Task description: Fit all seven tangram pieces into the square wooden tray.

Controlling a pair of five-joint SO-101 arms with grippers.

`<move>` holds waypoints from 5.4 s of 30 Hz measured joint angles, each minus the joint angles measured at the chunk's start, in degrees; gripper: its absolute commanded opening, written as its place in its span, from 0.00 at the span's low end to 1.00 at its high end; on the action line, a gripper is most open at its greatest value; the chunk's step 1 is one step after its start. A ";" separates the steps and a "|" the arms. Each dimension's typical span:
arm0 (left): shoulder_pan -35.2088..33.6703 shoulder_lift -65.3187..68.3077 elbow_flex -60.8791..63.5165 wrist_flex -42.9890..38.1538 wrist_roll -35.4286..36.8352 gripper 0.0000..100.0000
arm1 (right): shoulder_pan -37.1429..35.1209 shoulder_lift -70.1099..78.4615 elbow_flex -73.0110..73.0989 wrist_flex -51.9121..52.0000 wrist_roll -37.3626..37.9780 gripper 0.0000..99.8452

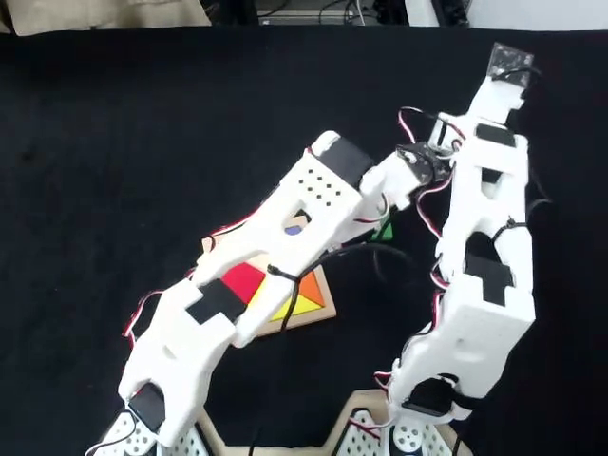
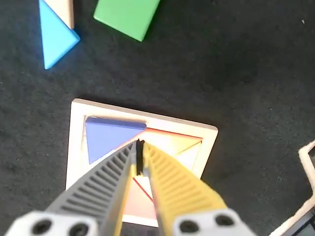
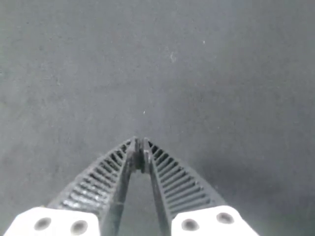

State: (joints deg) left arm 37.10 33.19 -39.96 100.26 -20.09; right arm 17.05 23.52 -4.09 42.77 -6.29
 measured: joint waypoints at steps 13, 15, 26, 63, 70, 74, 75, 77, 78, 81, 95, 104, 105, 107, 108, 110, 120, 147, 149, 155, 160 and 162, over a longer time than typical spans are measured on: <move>-16.88 -0.79 13.10 -0.35 -2.90 0.03 | 8.53 -8.00 6.95 5.89 0.00 0.01; -17.85 -0.79 16.26 -2.73 -2.64 0.03 | 8.44 -10.11 10.99 5.63 0.00 0.01; -11.78 -0.79 18.20 -15.47 14.15 0.03 | 10.37 -13.54 27.16 -7.91 0.18 0.01; -7.56 -19.69 19.25 -10.46 17.41 0.03 | 10.20 -13.54 27.78 -12.04 0.44 0.01; -22.95 -34.90 26.55 -5.01 17.49 0.03 | 2.02 -19.25 27.78 -2.73 13.36 0.02; -32.35 -45.63 43.52 -12.48 17.49 0.03 | -5.89 -21.80 22.86 11.43 22.86 0.02; -33.85 -49.32 48.70 -15.21 17.49 0.03 | -7.21 -21.89 20.92 14.59 24.00 0.02; -35.34 -57.58 59.78 -20.40 17.49 0.03 | -8.97 -21.98 17.14 19.87 25.23 0.04; -35.96 -62.15 65.23 -22.68 17.49 0.03 | -9.58 -21.98 15.30 22.24 25.49 0.08; -38.86 -75.87 80.53 -30.15 17.41 0.03 | -11.69 -22.07 10.46 28.22 25.49 0.17; -49.49 -85.63 114.73 -61.01 29.01 0.03 | -17.23 -11.52 8.35 25.67 -6.33 0.17; -49.49 -85.27 116.04 -65.67 29.01 0.03 | -20.48 -7.38 7.82 17.67 -11.87 0.25; -49.49 -85.27 116.04 -65.67 29.01 0.03 | -21.10 -7.12 7.12 17.41 -11.87 0.25; -49.49 -85.19 116.04 -65.67 29.01 0.03 | -21.71 -6.51 5.89 17.05 -11.87 0.25; -49.49 -85.19 116.04 -65.67 29.01 0.03 | -21.80 -5.71 5.19 16.97 -11.87 0.25; -49.49 -85.19 116.04 -65.67 29.01 0.03 | -21.45 -3.96 3.96 16.97 -11.87 0.25; -49.49 -85.19 116.04 -65.67 29.01 0.03 | -21.45 7.74 -3.43 16.97 -11.87 0.25; -49.49 -85.19 116.04 -65.67 29.01 0.03 | -17.41 12.31 -8.97 21.19 -9.93 0.01; -49.49 -85.19 116.04 -65.67 29.01 0.03 | -17.49 12.31 -9.58 23.03 -8.53 0.01; -49.49 -85.19 116.04 -65.67 29.01 0.03 | -16.79 11.69 -9.58 29.19 -5.10 0.01; -49.49 -85.19 117.36 -67.78 29.01 0.03 | -15.56 6.33 -9.58 33.67 1.49 0.01; -49.49 -85.19 117.36 -68.13 29.01 0.03 | -15.56 2.99 -9.32 34.46 4.66 0.01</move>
State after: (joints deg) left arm -12.40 -52.00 77.41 32.13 8.92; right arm 1.49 26.51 -13.41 77.23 -1.63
